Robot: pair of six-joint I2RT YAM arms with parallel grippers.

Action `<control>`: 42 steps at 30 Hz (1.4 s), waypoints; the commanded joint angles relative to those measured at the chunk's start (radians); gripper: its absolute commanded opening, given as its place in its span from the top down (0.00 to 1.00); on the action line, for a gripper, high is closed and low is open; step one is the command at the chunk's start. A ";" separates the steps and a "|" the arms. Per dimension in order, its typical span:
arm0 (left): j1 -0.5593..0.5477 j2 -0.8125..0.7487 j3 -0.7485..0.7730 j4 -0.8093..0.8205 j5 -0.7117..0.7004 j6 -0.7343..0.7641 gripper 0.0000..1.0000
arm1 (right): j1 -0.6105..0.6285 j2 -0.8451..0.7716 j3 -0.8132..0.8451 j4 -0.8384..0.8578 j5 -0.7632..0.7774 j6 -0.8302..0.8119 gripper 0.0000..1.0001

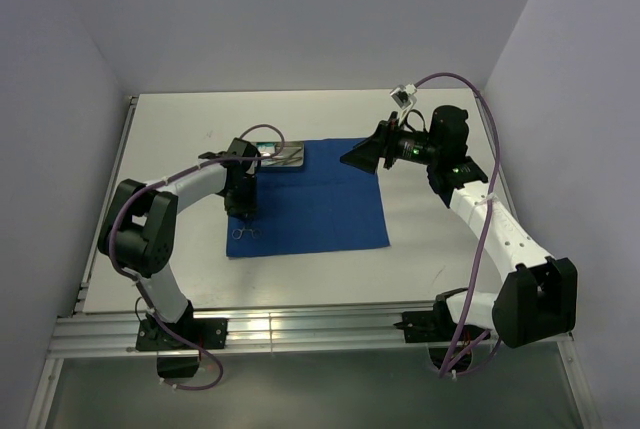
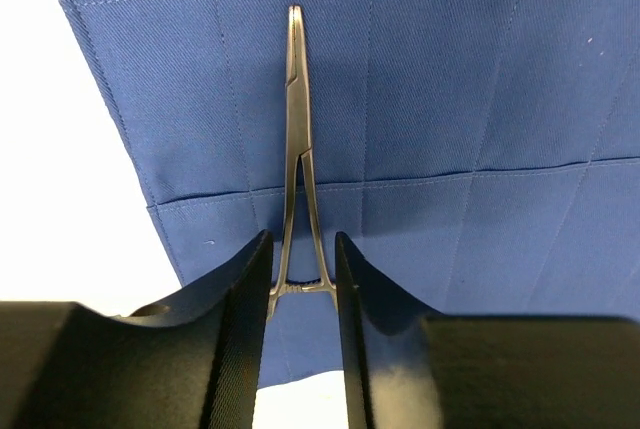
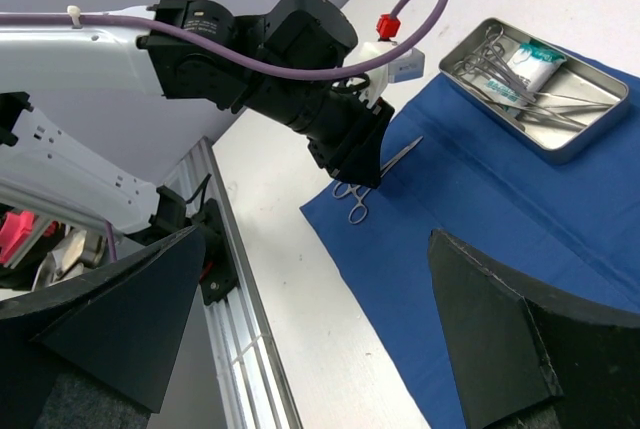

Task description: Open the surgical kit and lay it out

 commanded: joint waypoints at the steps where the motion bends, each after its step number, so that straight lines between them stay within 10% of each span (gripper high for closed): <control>1: 0.003 0.002 0.036 -0.007 -0.015 -0.006 0.64 | -0.003 0.000 -0.001 0.051 -0.019 0.000 0.00; 14: -0.003 -0.268 0.210 0.085 0.189 0.316 0.64 | -0.009 -0.008 0.010 -0.041 0.010 -0.083 0.00; 29: 0.267 0.245 0.795 -0.197 0.967 1.278 0.78 | -0.025 0.000 0.023 -0.077 0.021 -0.117 0.00; 34: 0.278 0.413 0.933 -0.375 0.903 1.519 0.73 | -0.026 0.001 0.013 -0.067 0.014 -0.112 0.00; 42: 0.281 0.416 0.781 -0.198 0.769 1.623 0.78 | -0.028 0.015 -0.003 -0.044 0.001 -0.098 0.00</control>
